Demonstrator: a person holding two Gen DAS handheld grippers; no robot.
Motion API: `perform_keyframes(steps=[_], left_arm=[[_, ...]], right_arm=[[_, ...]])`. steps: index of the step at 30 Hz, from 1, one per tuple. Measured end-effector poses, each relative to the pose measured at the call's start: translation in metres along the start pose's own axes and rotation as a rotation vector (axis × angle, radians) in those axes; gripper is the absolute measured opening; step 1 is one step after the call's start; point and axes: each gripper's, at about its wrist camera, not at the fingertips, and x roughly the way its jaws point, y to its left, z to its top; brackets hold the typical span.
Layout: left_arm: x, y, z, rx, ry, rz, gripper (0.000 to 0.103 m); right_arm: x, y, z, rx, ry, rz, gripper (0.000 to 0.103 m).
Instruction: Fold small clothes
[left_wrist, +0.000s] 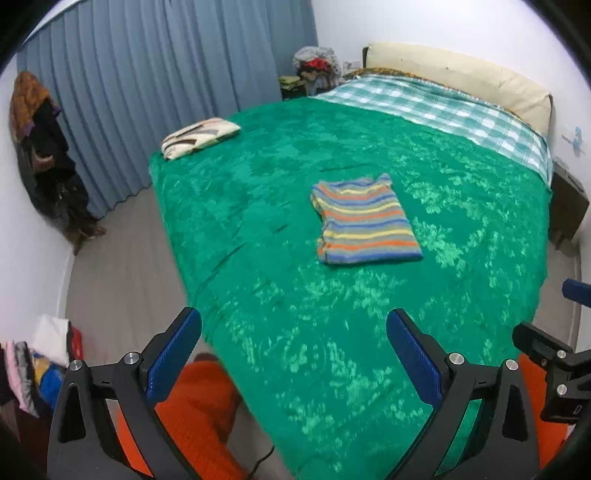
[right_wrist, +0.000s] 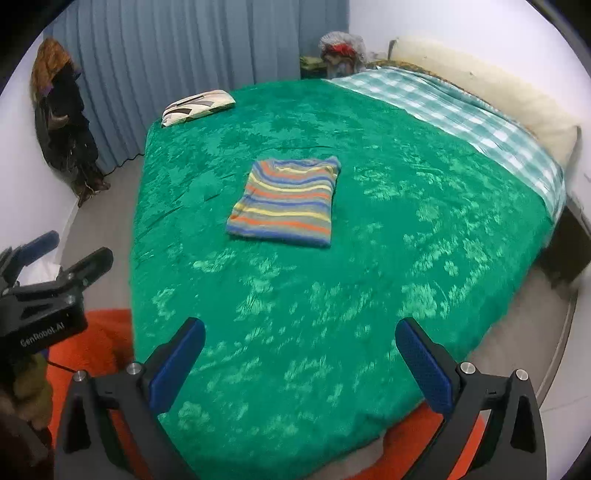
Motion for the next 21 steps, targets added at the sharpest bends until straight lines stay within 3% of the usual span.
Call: perform_keyframes(steps=[7,15,21], left_arm=[[-0.014,-0.003,-0.006,0.019,-0.005,-0.001,0.101],[-0.008,0.0,-0.004,0.002,0.036,-0.052,0.101],[-0.002,0.004,0.001,-0.011,0.048,-0.043,0.101]], right_arm=[[-0.029,0.014,-0.002,-0.01,-0.044,-0.023,0.102],[-0.027,0.021,0.007,-0.004,-0.05,-0.032,0.102],[-0.025,0.025,0.016,-0.009,-0.061,-0.042,0.102]])
